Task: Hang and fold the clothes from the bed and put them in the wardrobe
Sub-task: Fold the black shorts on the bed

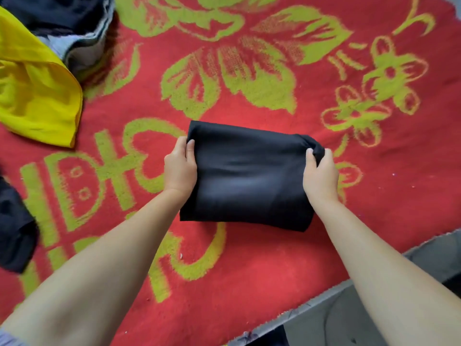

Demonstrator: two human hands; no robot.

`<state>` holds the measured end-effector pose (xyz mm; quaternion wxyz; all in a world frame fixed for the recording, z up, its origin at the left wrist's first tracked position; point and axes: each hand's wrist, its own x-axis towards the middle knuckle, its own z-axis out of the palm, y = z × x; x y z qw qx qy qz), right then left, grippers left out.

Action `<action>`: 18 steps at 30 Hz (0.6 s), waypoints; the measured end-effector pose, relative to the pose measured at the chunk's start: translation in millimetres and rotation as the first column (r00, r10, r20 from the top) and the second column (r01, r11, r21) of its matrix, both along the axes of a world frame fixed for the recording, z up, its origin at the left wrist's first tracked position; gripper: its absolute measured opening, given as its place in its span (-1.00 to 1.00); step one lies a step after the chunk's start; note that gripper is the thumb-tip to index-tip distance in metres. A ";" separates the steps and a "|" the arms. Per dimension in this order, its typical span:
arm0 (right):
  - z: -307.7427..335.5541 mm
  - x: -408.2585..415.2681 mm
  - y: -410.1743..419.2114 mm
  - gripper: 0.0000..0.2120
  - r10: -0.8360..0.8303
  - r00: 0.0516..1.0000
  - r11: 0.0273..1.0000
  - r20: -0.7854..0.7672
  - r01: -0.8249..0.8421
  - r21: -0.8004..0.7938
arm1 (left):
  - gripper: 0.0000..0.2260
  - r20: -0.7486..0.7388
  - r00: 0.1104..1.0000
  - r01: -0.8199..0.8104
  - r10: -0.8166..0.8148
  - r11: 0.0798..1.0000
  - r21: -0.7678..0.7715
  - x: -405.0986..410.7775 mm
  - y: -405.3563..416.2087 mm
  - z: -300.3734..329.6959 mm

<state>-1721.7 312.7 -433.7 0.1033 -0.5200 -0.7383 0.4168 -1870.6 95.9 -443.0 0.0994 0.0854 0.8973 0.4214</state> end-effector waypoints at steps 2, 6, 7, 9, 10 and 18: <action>-11.7 -2.5 -0.3 -0.74 0.022 0.996 0.998 0.090 -0.016 -0.059 | -0.78 0.075 0.997 0.000 0.011 0.989 -0.145 0.7 1.6 -11.7; -12.9 0.6 5.9 -0.63 0.041 0.991 0.991 0.131 -0.024 -0.131 | -0.71 0.141 0.984 -0.064 0.105 0.960 -0.272 3.8 1.5 -14.6; -8.6 7.5 8.0 -0.57 0.080 0.986 0.992 0.148 -0.064 -0.110 | -0.68 0.098 0.989 -0.071 0.107 0.946 -0.317 5.1 -2.2 -9.4; 2.7 22.9 5.7 -0.40 0.185 0.961 0.970 0.207 -0.212 0.118 | -0.56 -0.128 0.991 -0.006 -0.040 0.940 -0.341 11.8 -11.7 0.2; 10.6 29.9 -3.5 -0.34 0.252 0.938 0.912 0.238 -0.312 0.266 | -0.49 -0.267 0.943 0.097 -0.198 0.932 -0.348 20.3 -15.4 6.6; -7.8 52.8 -85.7 0.13 0.610 0.341 0.375 0.716 -0.920 0.119 | -0.04 -0.014 0.591 0.488 -0.806 0.372 -0.789 97.5 -24.9 -10.7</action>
